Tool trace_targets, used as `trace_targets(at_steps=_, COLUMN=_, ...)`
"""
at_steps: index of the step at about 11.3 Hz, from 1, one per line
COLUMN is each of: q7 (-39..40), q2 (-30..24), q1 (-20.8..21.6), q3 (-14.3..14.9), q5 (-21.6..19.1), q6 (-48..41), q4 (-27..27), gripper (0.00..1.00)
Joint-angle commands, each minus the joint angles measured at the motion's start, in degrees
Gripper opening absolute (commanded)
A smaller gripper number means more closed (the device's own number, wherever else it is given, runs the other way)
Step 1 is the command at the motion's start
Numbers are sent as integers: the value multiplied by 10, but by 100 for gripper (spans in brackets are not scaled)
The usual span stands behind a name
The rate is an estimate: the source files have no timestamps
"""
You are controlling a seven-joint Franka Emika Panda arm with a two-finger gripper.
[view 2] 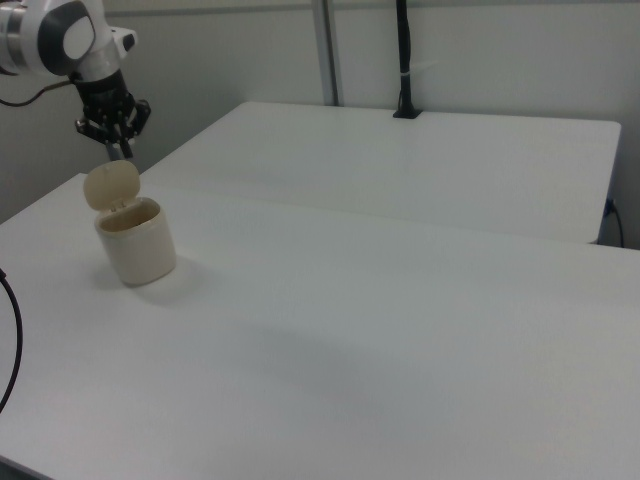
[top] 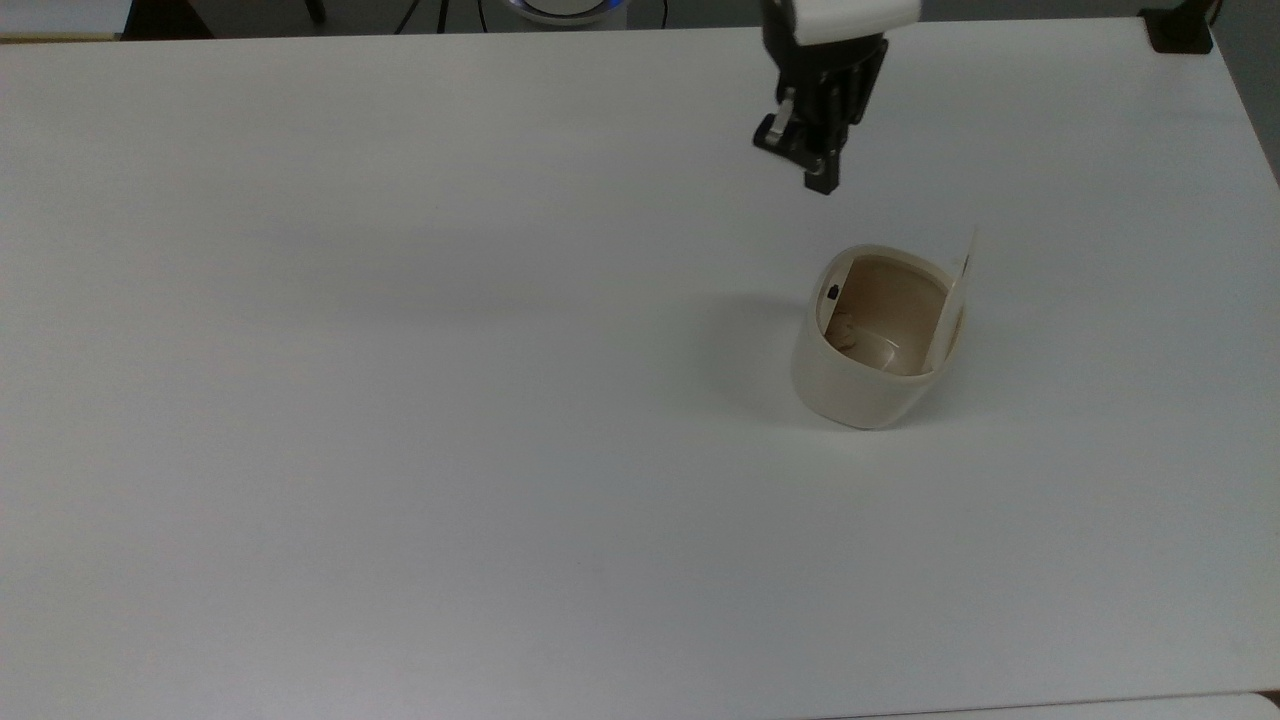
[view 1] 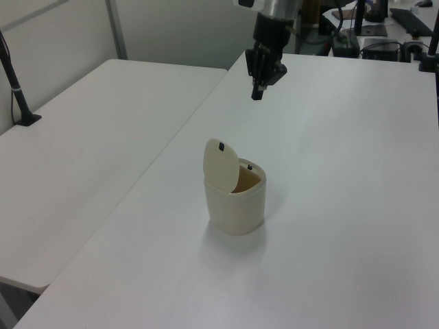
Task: Close the trash bin
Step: 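Lower the gripper behind the raised lid, touching its edge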
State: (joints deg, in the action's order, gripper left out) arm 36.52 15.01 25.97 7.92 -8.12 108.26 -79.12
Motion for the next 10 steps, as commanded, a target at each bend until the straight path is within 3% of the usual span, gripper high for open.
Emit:
trace_targets(at_steps=1, q7=-50, q2=12, q1=45, q3=9, q5=-2, q6=73, q4=16, gripper=0)
trace_targets(at_steps=5, q7=-56, q2=48, q1=74, q3=10, q5=-1, q6=135, q4=24, gripper=0)
trace_targets(at_steps=7, q7=-80, q2=90, q1=77, q3=10, q5=-1, q6=153, q4=51, gripper=0)
trace_targets(at_steps=10, q7=-102, q2=106, q1=79, q3=7, q5=-1, q6=190, q4=52, gripper=0)
